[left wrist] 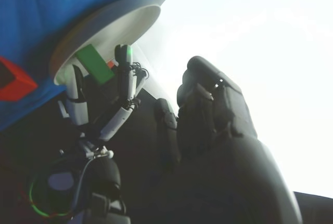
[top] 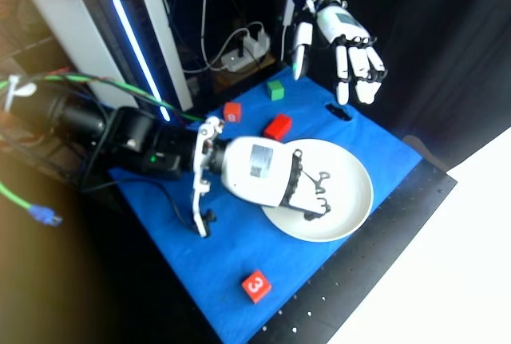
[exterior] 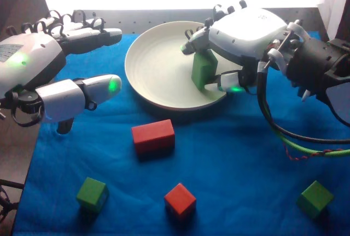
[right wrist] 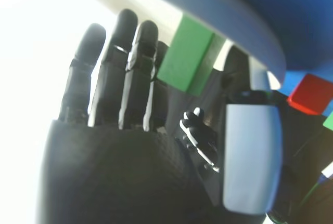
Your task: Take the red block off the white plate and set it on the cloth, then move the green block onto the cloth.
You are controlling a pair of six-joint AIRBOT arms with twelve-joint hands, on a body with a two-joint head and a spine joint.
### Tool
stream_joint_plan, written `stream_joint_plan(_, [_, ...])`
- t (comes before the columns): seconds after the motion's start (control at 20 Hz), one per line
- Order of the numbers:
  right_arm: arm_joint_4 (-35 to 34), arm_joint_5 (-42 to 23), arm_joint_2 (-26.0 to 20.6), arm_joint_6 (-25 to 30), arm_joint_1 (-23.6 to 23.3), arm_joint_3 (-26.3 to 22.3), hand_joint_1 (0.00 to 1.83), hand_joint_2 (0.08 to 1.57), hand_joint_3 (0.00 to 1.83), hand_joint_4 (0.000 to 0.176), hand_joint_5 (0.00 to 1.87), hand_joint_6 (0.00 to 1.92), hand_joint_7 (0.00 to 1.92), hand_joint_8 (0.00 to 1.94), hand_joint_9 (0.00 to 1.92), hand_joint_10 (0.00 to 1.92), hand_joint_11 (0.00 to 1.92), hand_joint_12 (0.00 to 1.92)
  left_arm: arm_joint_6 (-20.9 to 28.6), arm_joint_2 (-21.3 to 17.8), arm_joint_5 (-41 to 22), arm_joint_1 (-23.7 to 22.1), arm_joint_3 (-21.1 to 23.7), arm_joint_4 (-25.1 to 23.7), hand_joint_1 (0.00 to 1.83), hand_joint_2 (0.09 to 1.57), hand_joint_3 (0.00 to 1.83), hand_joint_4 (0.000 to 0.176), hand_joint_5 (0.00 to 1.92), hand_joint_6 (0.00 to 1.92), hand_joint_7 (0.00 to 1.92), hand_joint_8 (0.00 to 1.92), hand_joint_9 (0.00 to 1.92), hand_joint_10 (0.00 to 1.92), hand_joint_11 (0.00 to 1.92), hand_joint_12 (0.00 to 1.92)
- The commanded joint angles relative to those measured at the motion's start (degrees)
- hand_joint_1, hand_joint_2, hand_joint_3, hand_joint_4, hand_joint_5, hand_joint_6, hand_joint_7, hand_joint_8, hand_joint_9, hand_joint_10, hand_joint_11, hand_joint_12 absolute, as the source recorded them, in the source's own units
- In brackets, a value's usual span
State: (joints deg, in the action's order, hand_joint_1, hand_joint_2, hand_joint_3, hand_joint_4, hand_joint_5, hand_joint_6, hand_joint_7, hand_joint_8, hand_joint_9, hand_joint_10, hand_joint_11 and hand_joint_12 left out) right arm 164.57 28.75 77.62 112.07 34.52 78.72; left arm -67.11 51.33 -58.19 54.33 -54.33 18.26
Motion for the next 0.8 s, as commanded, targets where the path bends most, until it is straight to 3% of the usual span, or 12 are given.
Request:
stream_joint_plan(0.0, [0.45,5.96,0.18,-0.08,-1.02,0.10,1.32,1.09,0.01,0.000,0.85,0.02,0.95,0.82,0.82,0.55,0.39,1.52,0.06,0.28,-7.39,-0.81,0.09,-0.68,0.20,1.21,0.00,0.082,0.41,0.01,0.25,0.00,0.32,0.01,0.00,1.21])
stream_joint_plan(0.05, [0.44,5.96,0.17,-0.08,-1.02,0.10,1.34,1.17,0.00,0.000,0.77,1.05,0.92,1.13,0.82,1.30,0.56,1.53,0.06,0.28,-7.39,-0.80,0.09,-0.68,0.19,1.21,0.00,0.082,0.41,0.00,0.25,0.00,0.31,0.00,0.01,1.19])
stream_joint_plan(0.2, [0.43,5.99,0.15,-0.08,-1.03,0.07,1.36,1.16,0.00,0.000,0.86,1.08,0.89,1.09,0.79,1.43,0.54,1.53,0.06,0.30,-7.40,-0.79,0.08,-0.54,0.19,1.21,0.00,0.079,0.41,0.00,0.25,0.00,0.32,0.00,0.02,1.19])
stream_joint_plan(0.4, [0.47,6.90,-0.37,-0.07,-1.22,-0.92,1.37,1.15,0.00,0.000,0.91,0.96,0.91,1.10,0.78,1.46,0.54,1.62,0.06,0.36,-7.40,-0.74,0.03,-0.26,0.20,1.21,0.00,0.075,0.41,0.00,0.25,0.00,0.31,0.00,0.00,1.17])
stream_joint_plan(0.45, [0.58,7.50,-1.40,-0.07,-1.75,-2.03,1.37,1.15,0.00,0.000,0.90,1.01,0.93,1.03,0.81,1.42,0.55,1.55,0.06,0.32,-7.46,-0.73,0.02,-0.21,0.21,1.21,0.00,0.078,0.41,0.00,0.24,0.00,0.31,0.00,0.00,1.15])
stream_joint_plan(0.5, [1.53,8.50,-2.68,-0.06,-2.37,-3.40,1.37,1.15,0.00,0.000,0.87,1.12,0.95,0.96,0.82,1.39,0.56,1.48,0.06,0.23,-7.59,-0.72,0.04,-0.20,0.20,1.21,0.00,0.090,0.41,0.00,0.25,0.00,0.31,0.00,0.00,1.19])
stream_joint_plan(0.55, [2.08,9.90,-4.15,-0.06,-2.56,-4.97,1.37,1.15,0.00,0.000,0.85,1.10,0.94,1.02,0.80,1.42,0.56,1.52,0.06,0.06,-7.73,-0.71,0.12,-0.20,0.23,1.21,0.00,0.094,0.43,0.01,0.26,0.00,0.31,0.00,0.00,1.21])
stream_joint_plan(0.75, [5.54,16.64,-10.55,-0.04,-2.56,-11.75,1.37,1.13,0.00,0.000,0.87,1.12,1.00,0.98,0.84,1.29,0.65,1.50,0.05,-0.37,-8.24,-0.30,0.51,0.07,0.27,1.20,0.00,0.088,0.45,0.01,0.28,0.01,0.33,0.00,0.00,1.24])
